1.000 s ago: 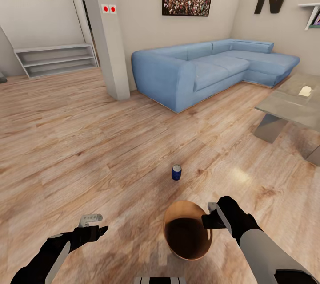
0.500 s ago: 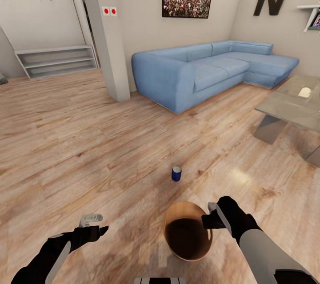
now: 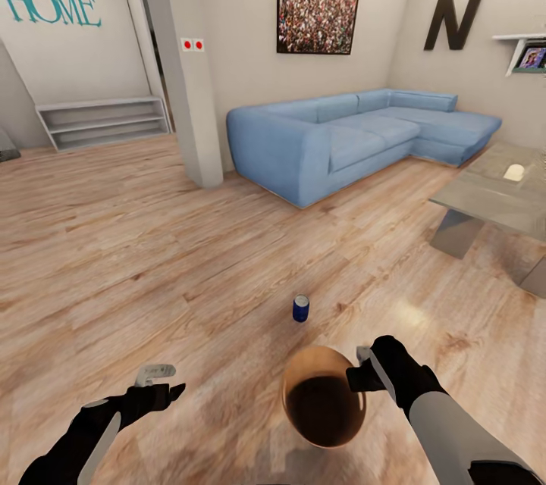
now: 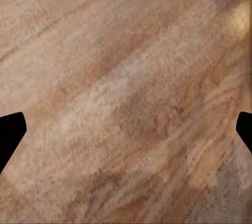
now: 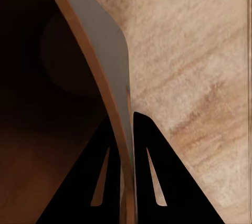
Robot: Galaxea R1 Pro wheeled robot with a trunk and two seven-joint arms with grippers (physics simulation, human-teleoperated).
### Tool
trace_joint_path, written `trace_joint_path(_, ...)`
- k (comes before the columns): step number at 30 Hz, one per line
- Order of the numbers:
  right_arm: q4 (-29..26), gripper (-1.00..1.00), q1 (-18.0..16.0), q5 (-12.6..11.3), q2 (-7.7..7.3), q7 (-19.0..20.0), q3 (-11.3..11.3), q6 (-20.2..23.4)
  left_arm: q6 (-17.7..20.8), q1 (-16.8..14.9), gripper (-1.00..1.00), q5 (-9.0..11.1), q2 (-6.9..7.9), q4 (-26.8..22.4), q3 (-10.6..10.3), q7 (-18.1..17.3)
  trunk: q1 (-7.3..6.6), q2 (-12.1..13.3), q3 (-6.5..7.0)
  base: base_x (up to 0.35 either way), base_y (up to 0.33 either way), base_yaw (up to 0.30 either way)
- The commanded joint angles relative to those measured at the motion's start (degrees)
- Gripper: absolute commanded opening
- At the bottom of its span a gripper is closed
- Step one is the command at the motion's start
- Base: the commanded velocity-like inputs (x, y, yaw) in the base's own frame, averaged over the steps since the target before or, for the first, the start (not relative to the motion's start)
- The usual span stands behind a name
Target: Put the three can of soda from the living room inside the tash can in the kitchen.
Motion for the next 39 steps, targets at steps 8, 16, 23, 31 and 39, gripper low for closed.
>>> trace_joint_path(8,0.0,-1.00,0.1,-1.2,0.06,0.3,-0.1,0.1,0.0,0.0,1.00,0.0,0.00,0.0,0.0,0.0,-0.21,0.1,1.78,0.000,0.000,0.000)
trace_joint_path(16,0.0,-1.00,0.2,-1.2,0.06,0.3,-0.1,0.1,0.0,0.0,1.00,0.0,0.00,0.0,0.0,0.1,-0.41,0.2,3.55,0.000,0.000,0.000)
trace_joint_path(23,0.0,-1.00,0.3,-1.2,-0.11,0.3,-0.2,0.1,0.0,0.0,1.00,0.0,0.00,0.0,0.0,0.1,-0.59,0.3,5.11,0.000,0.000,0.000)
trace_joint_path(31,0.0,-1.00,0.4,-1.2,-0.03,0.2,-0.2,0.1,0.0,0.0,1.00,0.0,0.00,0.0,0.0,0.1,-1.96,2.7,6.63,0.000,0.000,0.000)
trace_joint_path(39,0.1,-1.00,0.4,-1.2,-0.17,0.2,-1.1,0.2,0.0,0.0,1.00,0.0,0.00,0.0,0.0,0.1,-3.72,6.0,8.06,0.000,0.000,0.000)
